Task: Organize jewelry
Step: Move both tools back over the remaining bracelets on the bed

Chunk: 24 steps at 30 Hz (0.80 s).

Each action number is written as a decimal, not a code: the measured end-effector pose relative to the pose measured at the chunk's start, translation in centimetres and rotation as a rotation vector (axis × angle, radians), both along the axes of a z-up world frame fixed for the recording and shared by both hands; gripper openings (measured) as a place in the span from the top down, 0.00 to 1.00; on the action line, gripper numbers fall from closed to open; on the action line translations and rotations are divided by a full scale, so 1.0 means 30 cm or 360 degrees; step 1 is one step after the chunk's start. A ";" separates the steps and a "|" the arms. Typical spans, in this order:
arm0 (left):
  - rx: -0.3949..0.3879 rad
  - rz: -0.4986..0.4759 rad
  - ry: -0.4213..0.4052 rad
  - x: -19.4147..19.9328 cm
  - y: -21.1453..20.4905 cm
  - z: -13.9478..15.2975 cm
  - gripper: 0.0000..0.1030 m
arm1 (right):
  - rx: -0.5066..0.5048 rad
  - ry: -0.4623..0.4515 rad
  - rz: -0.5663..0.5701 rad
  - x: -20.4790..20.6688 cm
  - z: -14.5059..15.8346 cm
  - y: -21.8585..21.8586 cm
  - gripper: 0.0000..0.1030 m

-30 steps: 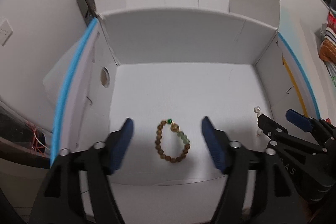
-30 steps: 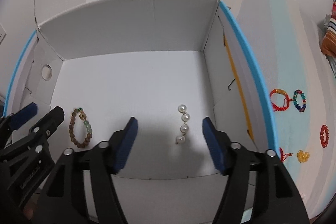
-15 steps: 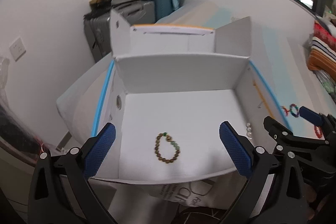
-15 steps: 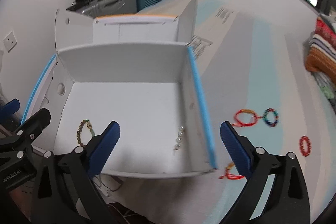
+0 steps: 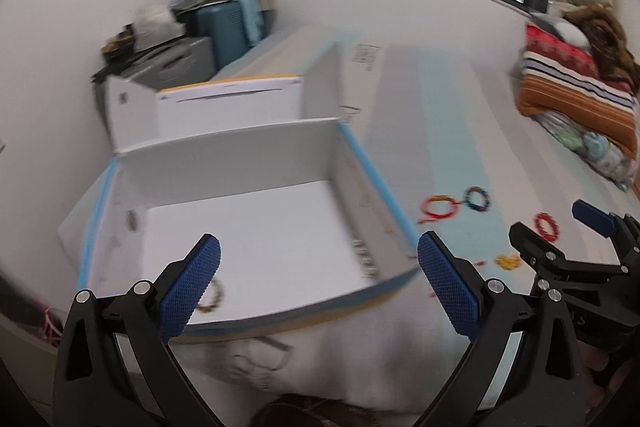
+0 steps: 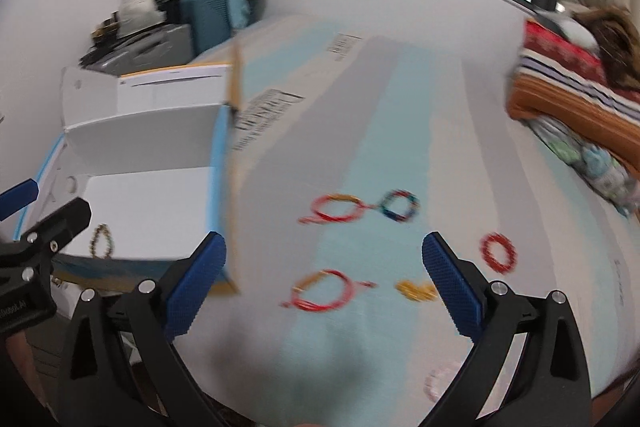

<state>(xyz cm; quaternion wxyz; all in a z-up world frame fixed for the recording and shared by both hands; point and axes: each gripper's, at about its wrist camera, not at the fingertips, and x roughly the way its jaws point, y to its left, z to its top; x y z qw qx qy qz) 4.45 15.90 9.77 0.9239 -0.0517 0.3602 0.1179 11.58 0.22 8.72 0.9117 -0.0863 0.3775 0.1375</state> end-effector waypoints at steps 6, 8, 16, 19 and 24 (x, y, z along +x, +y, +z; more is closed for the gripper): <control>0.0005 -0.0172 0.0016 0.083 -0.212 -0.036 0.06 | -0.0010 0.0026 -0.0165 -0.005 -0.034 -0.229 0.08; -0.0007 -0.0214 0.0024 0.111 -0.270 -0.054 0.06 | -0.0017 0.0034 -0.0220 -0.009 -0.051 -0.300 0.08; -0.0047 -0.0339 0.0121 0.224 -0.461 -0.177 0.06 | -0.0002 0.0129 -0.0347 -0.020 -0.152 -0.513 0.08; -0.0041 -0.0372 0.0168 0.260 -0.510 -0.228 0.06 | 0.0020 0.0183 -0.0380 -0.014 -0.202 -0.568 0.08; -0.0029 -0.0408 0.0246 0.322 -0.575 -0.340 0.06 | 0.0049 0.0299 -0.0396 0.000 -0.326 -0.633 0.08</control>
